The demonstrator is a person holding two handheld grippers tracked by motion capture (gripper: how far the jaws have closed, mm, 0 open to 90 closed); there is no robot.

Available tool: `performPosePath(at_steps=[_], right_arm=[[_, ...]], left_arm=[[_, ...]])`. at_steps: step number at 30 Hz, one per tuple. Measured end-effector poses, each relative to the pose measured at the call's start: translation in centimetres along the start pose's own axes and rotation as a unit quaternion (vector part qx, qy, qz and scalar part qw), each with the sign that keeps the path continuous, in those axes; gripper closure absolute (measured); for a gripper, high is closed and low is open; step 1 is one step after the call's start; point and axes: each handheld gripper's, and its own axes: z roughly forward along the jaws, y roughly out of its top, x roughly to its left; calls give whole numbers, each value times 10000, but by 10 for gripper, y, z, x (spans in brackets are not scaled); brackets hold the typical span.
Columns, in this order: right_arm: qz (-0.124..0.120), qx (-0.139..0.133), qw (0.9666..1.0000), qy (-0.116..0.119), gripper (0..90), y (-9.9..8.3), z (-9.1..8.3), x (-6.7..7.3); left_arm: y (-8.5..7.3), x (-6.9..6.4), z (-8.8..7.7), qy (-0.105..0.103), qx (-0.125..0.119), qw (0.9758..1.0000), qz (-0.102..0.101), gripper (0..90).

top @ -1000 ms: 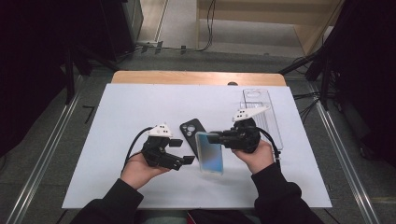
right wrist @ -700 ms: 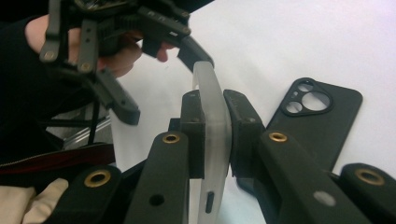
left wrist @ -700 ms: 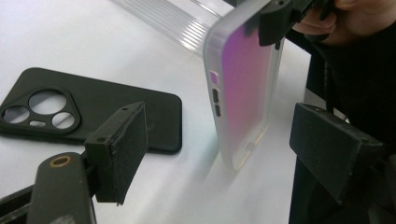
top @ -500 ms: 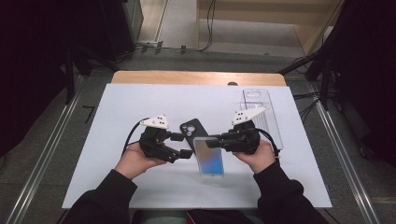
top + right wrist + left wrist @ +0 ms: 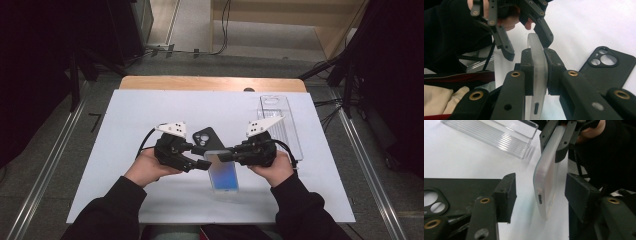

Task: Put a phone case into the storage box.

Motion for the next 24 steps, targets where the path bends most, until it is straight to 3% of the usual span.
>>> performPosePath(at_steps=[3, 6, 11, 14, 20, 24], right_arm=[[-26, -13, 10000, 44, 768, 0, 1, 1], [-74, 6, 9999, 117, 768, 1, 2, 2], [-80, 51, 9997, 244, 768, 1, 5, 2], [-148, 64, 9992, 369, 768, 0, 6, 3], [-121, 54, 9992, 381, 760, 1, 6, 4], [-100, 133, 9986, 497, 583, 1, 6, 5]], left_arm=[[1, 1, 0, -202, 30, 9998, 31, 614], [2, 2, 0, -291, 111, 9995, -15, 677], [0, 2, 0, -473, 167, 9986, 144, 800], [-1, 1, -2, -573, 147, 9980, 243, 808], [2, 1, -3, -652, 214, 9976, 66, 813], [2, 0, -5, -668, 326, 9972, 24, 814]])
